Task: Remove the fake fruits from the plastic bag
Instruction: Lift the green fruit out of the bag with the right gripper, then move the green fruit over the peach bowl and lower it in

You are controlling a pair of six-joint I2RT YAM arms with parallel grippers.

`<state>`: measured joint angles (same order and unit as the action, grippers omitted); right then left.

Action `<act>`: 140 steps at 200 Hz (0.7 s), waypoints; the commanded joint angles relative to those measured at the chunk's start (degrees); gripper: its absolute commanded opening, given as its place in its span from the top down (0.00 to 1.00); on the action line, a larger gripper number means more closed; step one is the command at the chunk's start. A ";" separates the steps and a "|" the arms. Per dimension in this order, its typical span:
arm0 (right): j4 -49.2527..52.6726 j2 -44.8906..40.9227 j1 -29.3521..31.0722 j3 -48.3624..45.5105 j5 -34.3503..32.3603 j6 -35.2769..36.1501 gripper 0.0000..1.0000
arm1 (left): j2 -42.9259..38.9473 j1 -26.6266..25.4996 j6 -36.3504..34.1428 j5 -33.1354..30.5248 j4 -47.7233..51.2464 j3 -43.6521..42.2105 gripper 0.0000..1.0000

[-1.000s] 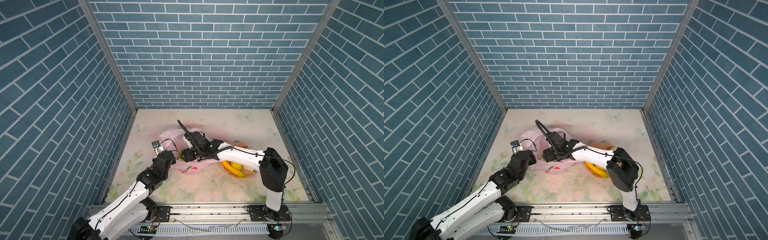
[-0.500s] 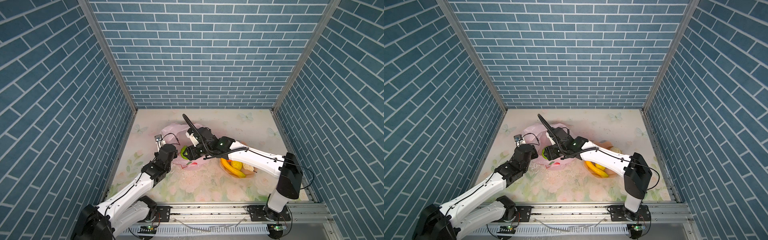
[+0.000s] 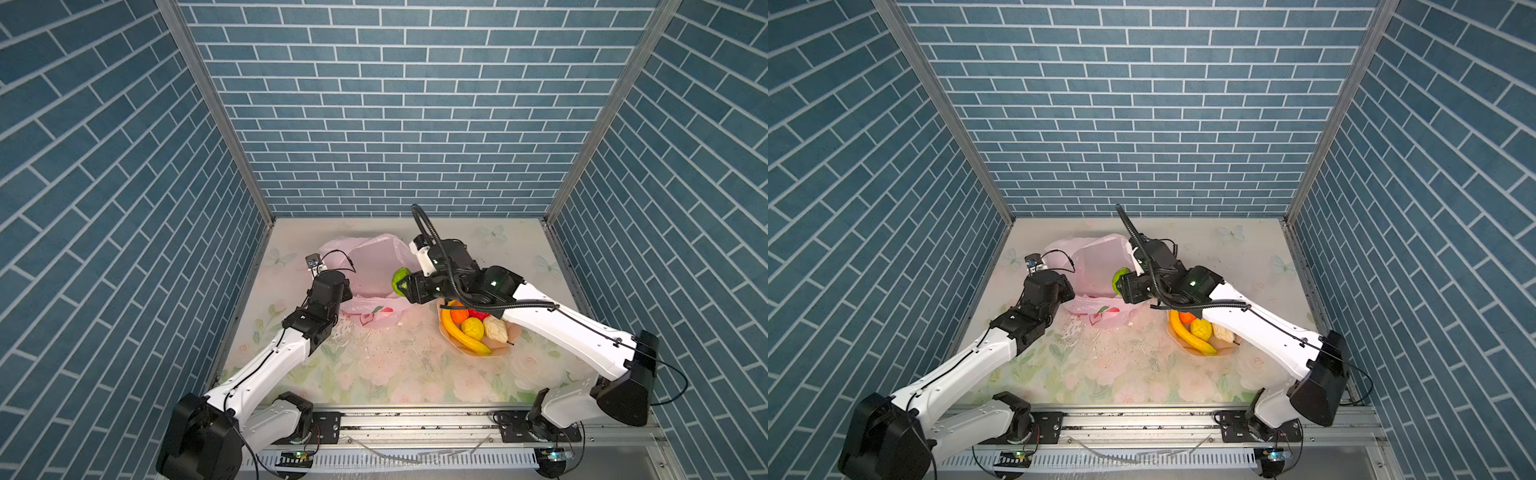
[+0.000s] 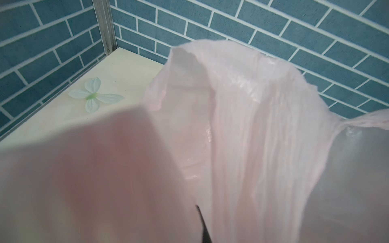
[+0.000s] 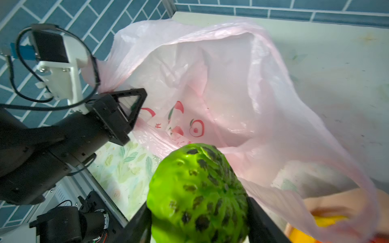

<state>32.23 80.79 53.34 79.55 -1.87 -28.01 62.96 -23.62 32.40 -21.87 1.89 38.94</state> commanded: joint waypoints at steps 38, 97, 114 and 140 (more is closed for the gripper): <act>6.58 -8.54 -8.65 -7.13 -6.42 2.85 0.73 | -0.48 1.43 -1.12 6.20 6.31 6.19 0.69; 6.36 -10.94 -15.33 -11.34 -5.65 4.26 0.74 | -1.46 1.69 -2.72 8.77 16.33 12.86 0.34; 6.36 -11.35 -16.78 -12.08 -5.51 4.61 0.74 | -1.57 1.64 -3.08 9.18 19.95 14.51 0.26; 6.51 -11.78 -18.75 -12.70 -5.51 5.31 0.74 | -2.05 1.67 -2.86 9.80 25.23 16.09 0.13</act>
<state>38.24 70.72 36.18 68.47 -6.74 -25.02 61.84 -22.28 30.11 -13.13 19.20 53.10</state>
